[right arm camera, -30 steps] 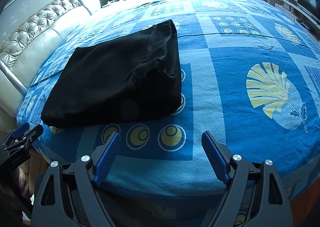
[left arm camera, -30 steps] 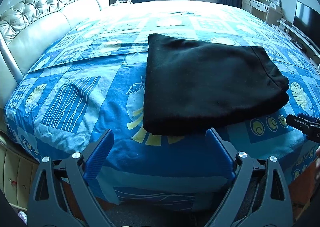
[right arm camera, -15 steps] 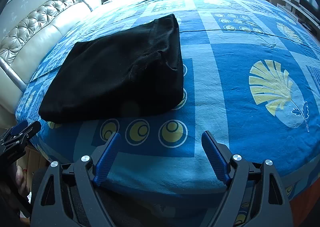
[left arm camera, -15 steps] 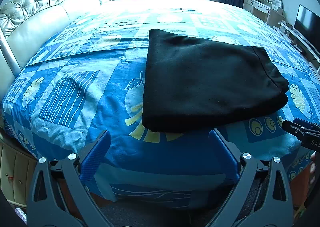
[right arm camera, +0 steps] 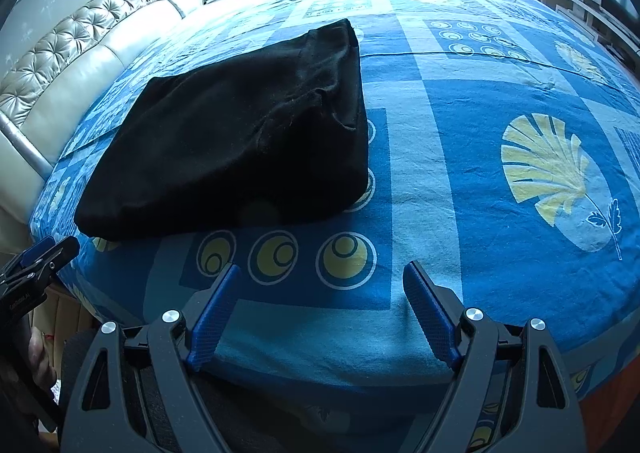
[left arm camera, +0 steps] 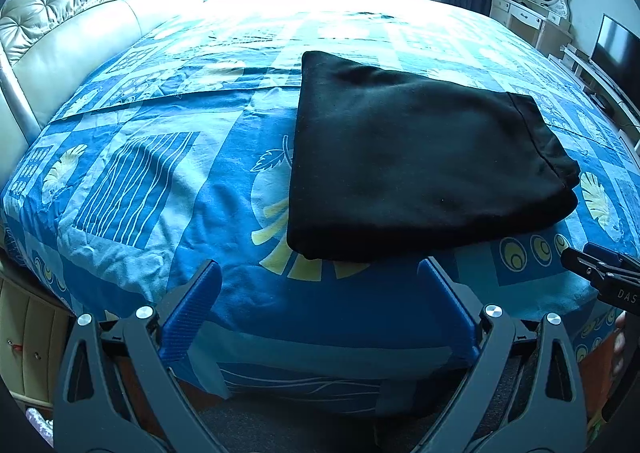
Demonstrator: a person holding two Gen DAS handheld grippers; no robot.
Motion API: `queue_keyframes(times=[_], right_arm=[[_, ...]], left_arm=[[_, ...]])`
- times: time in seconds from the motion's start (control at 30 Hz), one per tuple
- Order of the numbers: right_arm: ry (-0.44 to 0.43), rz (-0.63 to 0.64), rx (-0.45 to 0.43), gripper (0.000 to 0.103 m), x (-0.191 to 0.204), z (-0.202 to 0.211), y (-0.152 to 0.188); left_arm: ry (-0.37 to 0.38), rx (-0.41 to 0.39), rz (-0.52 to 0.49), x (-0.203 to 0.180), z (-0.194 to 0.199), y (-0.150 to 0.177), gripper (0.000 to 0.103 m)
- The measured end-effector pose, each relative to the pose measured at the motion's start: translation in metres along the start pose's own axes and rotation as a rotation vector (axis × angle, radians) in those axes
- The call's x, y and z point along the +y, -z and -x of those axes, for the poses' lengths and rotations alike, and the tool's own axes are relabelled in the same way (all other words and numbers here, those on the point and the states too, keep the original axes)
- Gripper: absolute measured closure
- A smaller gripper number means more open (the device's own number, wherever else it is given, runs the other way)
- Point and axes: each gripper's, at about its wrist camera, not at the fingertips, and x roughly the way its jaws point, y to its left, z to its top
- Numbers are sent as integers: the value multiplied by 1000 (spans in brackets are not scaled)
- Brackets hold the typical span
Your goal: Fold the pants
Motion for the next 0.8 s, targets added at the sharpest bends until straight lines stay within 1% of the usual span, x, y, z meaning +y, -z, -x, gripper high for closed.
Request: queue_keyframes(times=[0.13,0.17,0.2,0.57,0.8], right_arm=[[-10,-7,-7,21,-1,0,0],[-14,-8,-6,17,-1,-1,0],[-21,-9,-6,16,-1,-1,0],[-41,-13,-21,16,1,0,0],[-44,-7,0,16,4,-2,2]], left_arm=[[6,3,4,1,-1,0,5],[6,3,4,1,-1,1,5],[5,2,3,0,-1,0,5],[8,0,-4,-1,0,1,5],[7,2,-6,-3,0,2,5]])
